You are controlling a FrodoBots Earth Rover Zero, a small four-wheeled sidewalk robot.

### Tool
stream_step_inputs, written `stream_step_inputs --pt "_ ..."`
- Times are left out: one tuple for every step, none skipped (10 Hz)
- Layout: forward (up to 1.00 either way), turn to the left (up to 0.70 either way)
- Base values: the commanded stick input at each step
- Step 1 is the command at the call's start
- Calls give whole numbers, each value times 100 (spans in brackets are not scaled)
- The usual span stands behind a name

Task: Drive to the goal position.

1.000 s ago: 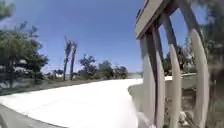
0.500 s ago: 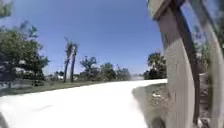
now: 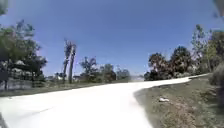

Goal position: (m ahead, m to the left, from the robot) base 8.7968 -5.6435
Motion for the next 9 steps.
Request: stream_step_inputs --pt "70 14" --pt "70 14" --pt "70 14" --pt "70 14" --pt "70 14" --pt "70 14" --pt "70 14" --pt "70 14" --pt "70 14"
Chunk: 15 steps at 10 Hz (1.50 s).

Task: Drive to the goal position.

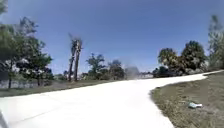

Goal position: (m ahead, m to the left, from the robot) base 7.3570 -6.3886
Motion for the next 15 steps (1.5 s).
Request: stream_step_inputs --pt "70 14" --pt "70 14" --pt "70 14" --pt "70 14" --pt "70 14" --pt "70 0" --pt "70 0" --pt "70 0" --pt "70 -3" --pt "70 -9" --pt "70 -12" --pt "70 -14" --pt "70 -14" --pt "70 -14" --pt "70 -14"
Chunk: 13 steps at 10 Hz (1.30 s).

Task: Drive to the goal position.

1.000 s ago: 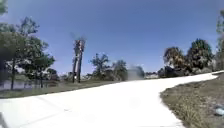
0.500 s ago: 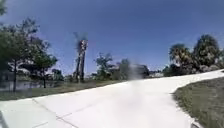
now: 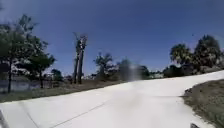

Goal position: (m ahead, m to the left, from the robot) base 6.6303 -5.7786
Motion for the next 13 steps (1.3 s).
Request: stream_step_inputs --pt "70 -14" --pt "70 -14" --pt "70 -14" --pt "70 -14" --pt "70 -14" --pt "70 -14" --pt "70 -14" --pt "70 -14" --pt "70 -14" --pt "70 -14" --pt "70 -14" --pt "70 -14" --pt "70 -14"
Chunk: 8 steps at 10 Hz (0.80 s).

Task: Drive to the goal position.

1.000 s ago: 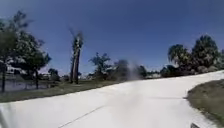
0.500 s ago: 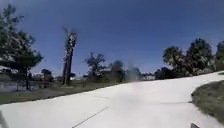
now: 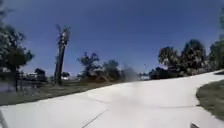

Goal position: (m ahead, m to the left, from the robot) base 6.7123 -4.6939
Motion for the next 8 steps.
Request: stream_step_inputs --pt "70 -14" --pt "70 -14" --pt "70 -14" --pt "70 -14" --pt "70 -14" --pt "70 -14" --pt "70 -11" --pt "70 -7"
